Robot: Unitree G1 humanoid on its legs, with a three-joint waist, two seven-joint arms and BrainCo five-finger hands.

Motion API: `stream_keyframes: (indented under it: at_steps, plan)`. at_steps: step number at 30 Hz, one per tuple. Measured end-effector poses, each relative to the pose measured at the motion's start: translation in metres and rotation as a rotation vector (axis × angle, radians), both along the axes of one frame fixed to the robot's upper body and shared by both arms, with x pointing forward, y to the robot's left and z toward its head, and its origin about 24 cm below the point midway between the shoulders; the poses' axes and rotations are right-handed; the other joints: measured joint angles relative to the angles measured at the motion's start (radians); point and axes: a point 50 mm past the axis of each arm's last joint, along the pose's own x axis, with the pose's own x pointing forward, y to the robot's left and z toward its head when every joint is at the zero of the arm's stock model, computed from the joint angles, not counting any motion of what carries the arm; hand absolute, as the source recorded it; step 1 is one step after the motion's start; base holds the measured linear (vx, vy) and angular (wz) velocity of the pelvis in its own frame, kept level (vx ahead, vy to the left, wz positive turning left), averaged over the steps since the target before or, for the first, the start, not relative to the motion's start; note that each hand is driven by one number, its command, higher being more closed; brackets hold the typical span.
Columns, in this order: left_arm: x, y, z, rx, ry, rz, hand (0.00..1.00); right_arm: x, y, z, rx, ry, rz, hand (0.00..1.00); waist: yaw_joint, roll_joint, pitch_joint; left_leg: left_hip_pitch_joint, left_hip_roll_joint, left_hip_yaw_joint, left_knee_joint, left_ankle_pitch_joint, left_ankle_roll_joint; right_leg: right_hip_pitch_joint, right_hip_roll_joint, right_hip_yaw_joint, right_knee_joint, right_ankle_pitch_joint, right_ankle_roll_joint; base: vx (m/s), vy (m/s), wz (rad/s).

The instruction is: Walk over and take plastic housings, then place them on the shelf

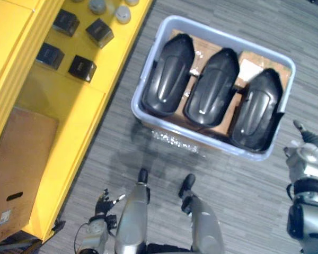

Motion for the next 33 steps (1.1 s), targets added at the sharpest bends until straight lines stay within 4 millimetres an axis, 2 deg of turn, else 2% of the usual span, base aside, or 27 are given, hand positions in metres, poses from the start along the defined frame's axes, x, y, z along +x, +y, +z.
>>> stream_keyframes:
  at_steps: [3,6,10,13,16,20,22,24,25,30,33]
  plan:
    - [0.001,-0.001,0.0,-0.022,-0.008,0.0,0.0,0.006,0.002,0.008,-0.02,-0.013,0.016,0.0,-0.01,0.0,0.0,-0.033,-0.001,0.0,0.015,0.0,0.0,-0.035,-0.003,0.002,0.018,-0.001,0.0,-0.03,0.005,0.01]
    - [0.0,-0.001,0.0,-0.03,-0.007,-0.008,0.0,0.008,0.004,0.009,-0.046,0.003,0.039,0.0,-0.011,0.001,0.001,-0.036,0.0,-0.001,0.028,0.0,0.0,-0.04,-0.004,0.003,0.032,-0.005,-0.004,0.0,0.0,0.0]
    - [0.002,-0.004,0.0,-0.032,-0.015,-0.026,0.0,0.015,0.006,0.022,-0.064,-0.003,0.057,0.0,-0.012,0.009,0.001,-0.066,0.0,-0.003,0.043,0.0,0.0,-0.069,-0.007,0.002,0.053,-0.007,-0.007,-0.03,0.001,0.0]
    - [0.002,-0.005,0.001,-0.051,-0.026,-0.011,0.0,0.018,0.009,0.019,-0.071,0.035,0.072,0.0,-0.011,0.012,0.0,-0.068,-0.002,-0.005,0.046,0.0,0.0,-0.074,-0.012,0.002,0.066,-0.013,-0.007,-0.03,0.004,0.03]
    - [0.003,-0.007,0.001,-0.053,-0.037,-0.019,0.0,0.018,0.004,0.025,-0.082,0.046,0.063,0.0,-0.011,0.03,-0.003,-0.115,-0.005,-0.019,0.076,0.0,0.0,-0.112,-0.017,-0.001,0.09,-0.015,-0.008,-0.05,0.007,0.06]
    - [0.001,-0.007,0.0,-0.075,-0.036,0.007,0.0,0.02,0.007,0.024,-0.08,0.077,0.078,0.0,-0.011,0.032,-0.002,-0.119,-0.007,-0.02,0.079,0.0,0.0,-0.119,-0.02,-0.001,0.1,-0.016,-0.01,-0.01,0.0,0.01]
    - [0.001,-0.008,0.0,-0.078,-0.039,0.009,0.0,0.023,0.007,0.028,-0.079,0.068,0.088,0.0,-0.011,0.035,-0.003,-0.132,-0.007,-0.021,0.085,0.0,0.001,-0.133,-0.022,-0.001,0.108,-0.017,-0.011,-0.02,-0.006,0.02]
    - [0.004,-0.011,0.0,-0.09,-0.045,0.008,0.0,0.023,0.002,0.038,-0.105,0.089,0.086,0.0,-0.008,0.05,-0.003,-0.163,-0.009,-0.026,0.103,0.001,0.001,-0.162,-0.027,-0.002,0.128,-0.021,-0.011,-0.04,-0.011,0.05]
    - [0.004,-0.012,0.0,-0.091,-0.046,0.008,0.0,0.024,0.002,0.039,-0.104,0.092,0.086,1.0,-0.008,0.052,-0.003,-0.168,-0.009,-0.025,0.107,0.001,0.001,-0.168,-0.029,-0.002,0.135,-0.023,-0.011,-0.02,-0.008,0.04]
    - [0.008,-0.014,0.003,-0.098,-0.074,0.001,0.0,0.025,0.005,0.033,-0.113,0.178,0.144,1.0,-0.006,0.057,-0.003,-0.17,-0.011,-0.026,0.112,0.001,0.002,-0.174,-0.037,0.0,0.154,-0.031,-0.008,-0.01,-0.002,0.02]
    - [0.012,-0.014,0.006,-0.119,-0.105,0.021,0.0,0.023,0.001,0.035,-0.152,0.208,0.137,1.0,-0.007,0.058,-0.003,-0.181,-0.012,-0.026,0.118,0.001,0.002,-0.187,-0.04,-0.001,0.169,-0.038,-0.01,0.0,0.0,0.0]
